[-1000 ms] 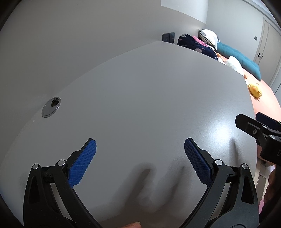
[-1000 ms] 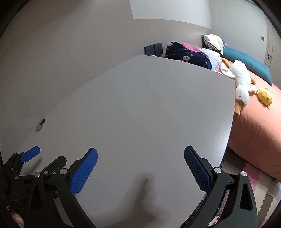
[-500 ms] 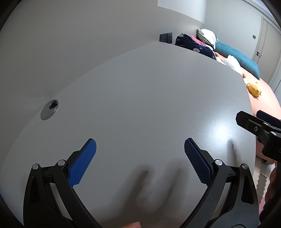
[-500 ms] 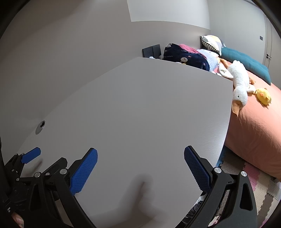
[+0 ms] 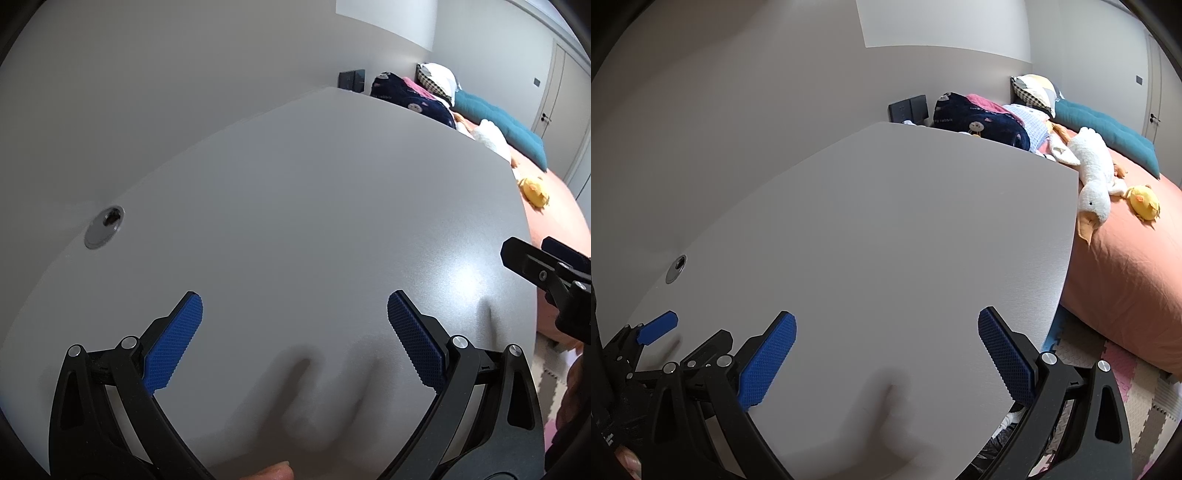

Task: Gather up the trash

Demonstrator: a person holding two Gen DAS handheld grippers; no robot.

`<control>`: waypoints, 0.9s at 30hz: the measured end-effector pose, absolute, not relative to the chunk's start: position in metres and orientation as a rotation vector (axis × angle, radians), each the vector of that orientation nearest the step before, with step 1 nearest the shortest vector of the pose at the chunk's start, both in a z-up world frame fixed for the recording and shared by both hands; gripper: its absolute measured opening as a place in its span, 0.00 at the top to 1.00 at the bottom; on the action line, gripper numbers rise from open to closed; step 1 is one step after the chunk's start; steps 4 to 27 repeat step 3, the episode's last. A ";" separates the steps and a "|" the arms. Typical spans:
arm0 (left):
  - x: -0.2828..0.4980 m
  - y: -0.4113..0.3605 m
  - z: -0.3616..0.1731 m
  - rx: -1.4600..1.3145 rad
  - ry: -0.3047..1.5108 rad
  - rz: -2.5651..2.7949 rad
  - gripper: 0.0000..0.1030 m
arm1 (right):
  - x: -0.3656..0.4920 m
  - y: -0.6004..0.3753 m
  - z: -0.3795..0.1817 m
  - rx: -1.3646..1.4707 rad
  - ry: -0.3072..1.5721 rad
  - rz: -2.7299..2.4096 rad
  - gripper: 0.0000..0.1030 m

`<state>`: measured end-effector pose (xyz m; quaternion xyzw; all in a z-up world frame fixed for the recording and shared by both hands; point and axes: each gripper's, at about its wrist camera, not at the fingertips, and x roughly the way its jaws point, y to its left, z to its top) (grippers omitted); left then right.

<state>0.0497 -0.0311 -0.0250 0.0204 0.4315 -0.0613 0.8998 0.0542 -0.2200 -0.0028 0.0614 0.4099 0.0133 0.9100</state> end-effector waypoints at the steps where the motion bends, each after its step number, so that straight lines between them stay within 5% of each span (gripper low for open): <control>1: 0.050 -0.030 -0.025 0.039 0.895 -0.126 0.06 | 0.054 -0.220 -0.003 0.126 0.845 0.027 0.04; 27: 0.048 -0.030 -0.026 0.039 0.895 -0.123 0.06 | 0.054 -0.220 -0.003 0.127 0.846 0.027 0.04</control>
